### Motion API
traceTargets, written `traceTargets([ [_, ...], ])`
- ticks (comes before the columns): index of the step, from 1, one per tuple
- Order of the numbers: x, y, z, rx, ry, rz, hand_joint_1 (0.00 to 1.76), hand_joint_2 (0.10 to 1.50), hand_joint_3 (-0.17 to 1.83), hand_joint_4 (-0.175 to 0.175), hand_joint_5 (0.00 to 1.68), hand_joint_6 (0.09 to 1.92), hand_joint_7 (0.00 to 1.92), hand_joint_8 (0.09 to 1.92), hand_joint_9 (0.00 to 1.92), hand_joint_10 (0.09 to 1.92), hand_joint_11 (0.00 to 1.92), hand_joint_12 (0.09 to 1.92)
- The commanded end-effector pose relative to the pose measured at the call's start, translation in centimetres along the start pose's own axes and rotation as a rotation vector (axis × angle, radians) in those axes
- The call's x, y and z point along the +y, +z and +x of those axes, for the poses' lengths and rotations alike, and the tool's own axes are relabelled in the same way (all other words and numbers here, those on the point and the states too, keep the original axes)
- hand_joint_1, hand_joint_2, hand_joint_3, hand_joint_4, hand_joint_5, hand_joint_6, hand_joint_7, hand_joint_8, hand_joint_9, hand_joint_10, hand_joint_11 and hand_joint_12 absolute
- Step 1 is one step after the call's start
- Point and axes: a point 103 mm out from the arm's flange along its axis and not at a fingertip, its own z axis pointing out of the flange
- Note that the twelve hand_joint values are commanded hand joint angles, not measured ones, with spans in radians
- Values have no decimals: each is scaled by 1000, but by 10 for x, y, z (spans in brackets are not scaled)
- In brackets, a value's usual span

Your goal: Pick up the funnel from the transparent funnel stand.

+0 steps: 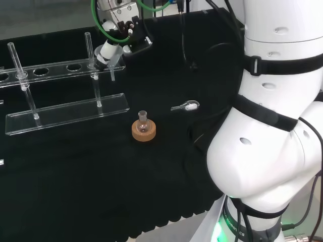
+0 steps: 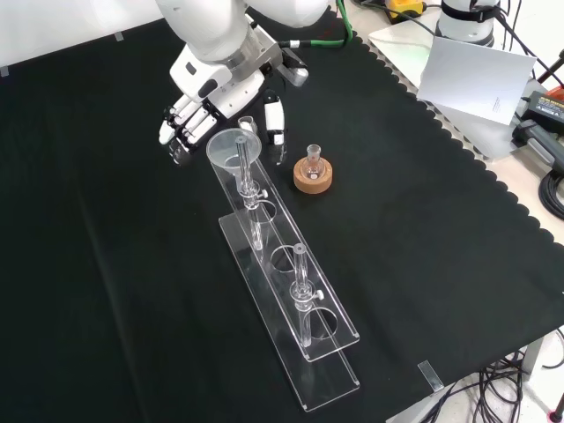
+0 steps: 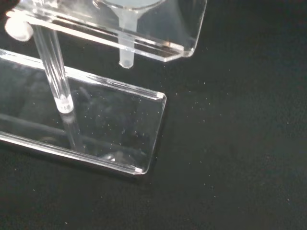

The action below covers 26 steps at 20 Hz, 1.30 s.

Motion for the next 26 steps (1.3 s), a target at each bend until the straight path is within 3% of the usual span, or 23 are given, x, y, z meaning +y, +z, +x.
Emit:
traceTargets([
  [1,2,1,-2,-6,5,8,595,641,9,-26,6,87,244,157,45,87,0,392],
  [4,3,-1,0,-15,0,7,614,644,8,-11,116,87,313,312,100,147,0,507],
  [8,4,1,0,-28,0,13,669,656,10,5,260,87,348,506,35,642,0,598],
  [11,4,1,-3,-41,4,18,699,663,14,12,335,87,428,529,83,761,0,635],
  [22,4,-5,-3,-12,20,-33,831,676,58,20,644,87,822,423,349,695,0,866],
  [26,2,-12,-1,9,17,-48,875,669,93,30,713,87,911,420,415,646,0,842],
])
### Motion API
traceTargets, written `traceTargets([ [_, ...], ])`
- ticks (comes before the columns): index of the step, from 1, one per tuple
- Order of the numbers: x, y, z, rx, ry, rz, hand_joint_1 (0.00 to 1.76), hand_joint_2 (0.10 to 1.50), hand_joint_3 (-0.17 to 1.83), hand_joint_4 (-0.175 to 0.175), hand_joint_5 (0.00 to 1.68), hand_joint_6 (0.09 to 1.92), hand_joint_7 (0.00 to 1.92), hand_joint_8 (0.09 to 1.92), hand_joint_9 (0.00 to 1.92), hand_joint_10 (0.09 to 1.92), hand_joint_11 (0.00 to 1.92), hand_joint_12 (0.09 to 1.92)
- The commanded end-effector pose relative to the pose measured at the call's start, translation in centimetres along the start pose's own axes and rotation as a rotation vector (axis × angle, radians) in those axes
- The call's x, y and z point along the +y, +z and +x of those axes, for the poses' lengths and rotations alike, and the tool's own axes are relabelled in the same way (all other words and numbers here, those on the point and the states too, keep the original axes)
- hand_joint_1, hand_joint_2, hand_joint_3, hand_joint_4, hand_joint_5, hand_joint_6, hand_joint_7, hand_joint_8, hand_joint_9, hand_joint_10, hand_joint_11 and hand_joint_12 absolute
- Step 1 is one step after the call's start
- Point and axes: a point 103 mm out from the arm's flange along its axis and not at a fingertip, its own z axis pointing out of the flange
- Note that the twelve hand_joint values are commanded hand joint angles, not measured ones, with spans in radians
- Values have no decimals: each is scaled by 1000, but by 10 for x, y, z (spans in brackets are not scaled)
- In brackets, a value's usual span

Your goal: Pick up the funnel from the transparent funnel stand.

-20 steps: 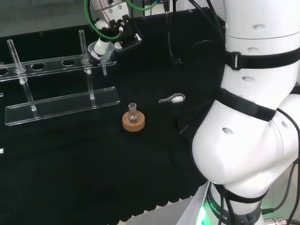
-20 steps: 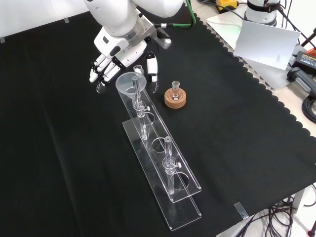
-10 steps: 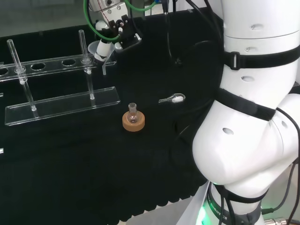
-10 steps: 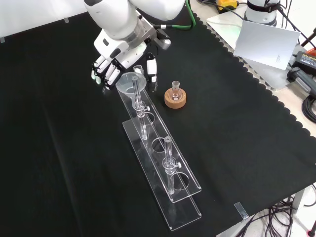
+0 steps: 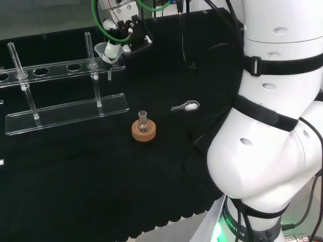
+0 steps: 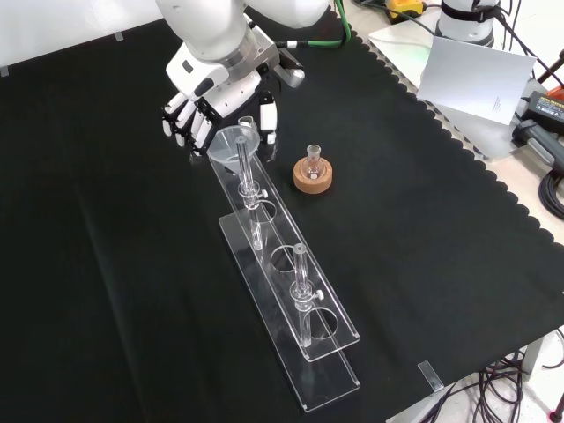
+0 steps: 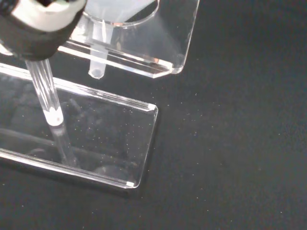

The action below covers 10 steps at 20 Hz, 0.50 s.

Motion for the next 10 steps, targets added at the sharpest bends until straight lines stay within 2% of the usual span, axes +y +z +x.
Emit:
traceTargets([
  [1,-3,-10,2,9,-6,-26,880,667,103,31,725,87,924,423,427,637,0,827],
  [6,-16,-24,0,-41,-23,-79,893,627,203,38,750,87,927,433,445,589,0,719],
  [10,-27,-37,-10,-44,-16,-104,895,524,431,39,745,100,909,455,427,593,0,671],
])
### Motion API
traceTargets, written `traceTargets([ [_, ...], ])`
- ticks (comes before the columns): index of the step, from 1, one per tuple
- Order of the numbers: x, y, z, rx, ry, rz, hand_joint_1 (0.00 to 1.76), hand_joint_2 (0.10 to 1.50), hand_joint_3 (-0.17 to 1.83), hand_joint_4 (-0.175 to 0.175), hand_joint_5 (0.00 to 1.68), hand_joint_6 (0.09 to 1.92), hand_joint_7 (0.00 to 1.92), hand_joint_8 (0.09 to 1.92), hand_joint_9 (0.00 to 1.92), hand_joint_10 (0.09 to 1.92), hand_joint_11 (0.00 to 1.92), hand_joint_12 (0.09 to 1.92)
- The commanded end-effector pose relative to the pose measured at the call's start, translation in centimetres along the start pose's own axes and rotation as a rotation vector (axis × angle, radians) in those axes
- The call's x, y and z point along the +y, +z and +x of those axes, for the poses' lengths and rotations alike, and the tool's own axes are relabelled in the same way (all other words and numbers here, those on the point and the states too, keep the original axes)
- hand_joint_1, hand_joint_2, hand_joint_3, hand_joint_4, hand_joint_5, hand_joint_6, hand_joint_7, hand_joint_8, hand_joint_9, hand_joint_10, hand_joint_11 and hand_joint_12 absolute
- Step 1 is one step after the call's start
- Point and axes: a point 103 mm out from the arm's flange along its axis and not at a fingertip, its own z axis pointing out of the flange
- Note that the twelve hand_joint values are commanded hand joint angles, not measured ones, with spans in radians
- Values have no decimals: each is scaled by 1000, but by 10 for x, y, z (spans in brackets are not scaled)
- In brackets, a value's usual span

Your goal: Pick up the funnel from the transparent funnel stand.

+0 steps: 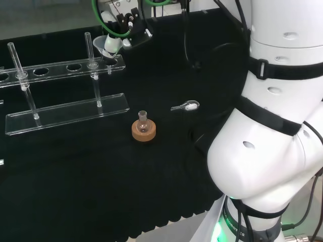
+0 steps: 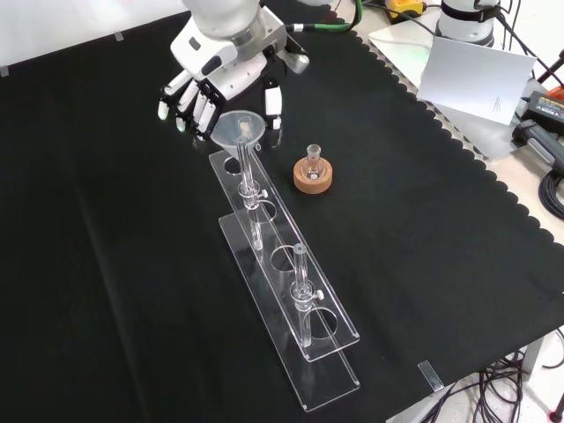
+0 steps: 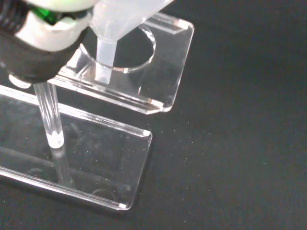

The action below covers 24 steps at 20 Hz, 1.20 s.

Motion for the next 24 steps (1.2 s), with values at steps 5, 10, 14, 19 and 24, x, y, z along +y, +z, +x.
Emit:
traceTargets([
  [5,-27,-38,-11,-2,-23,-76,893,504,484,39,742,104,906,459,420,593,0,665],
  [10,-48,-65,-19,-11,-31,-103,885,494,517,40,738,109,905,462,416,595,0,639],
  [14,-61,-79,-25,-21,-37,-120,881,484,551,41,733,117,905,465,408,601,0,578],
  [19,-75,-94,-30,-8,-28,-154,876,481,570,41,728,128,908,467,403,609,0,491],
  [24,-87,-91,-37,0,-6,-148,876,482,573,41,728,130,920,471,404,611,0,475],
])
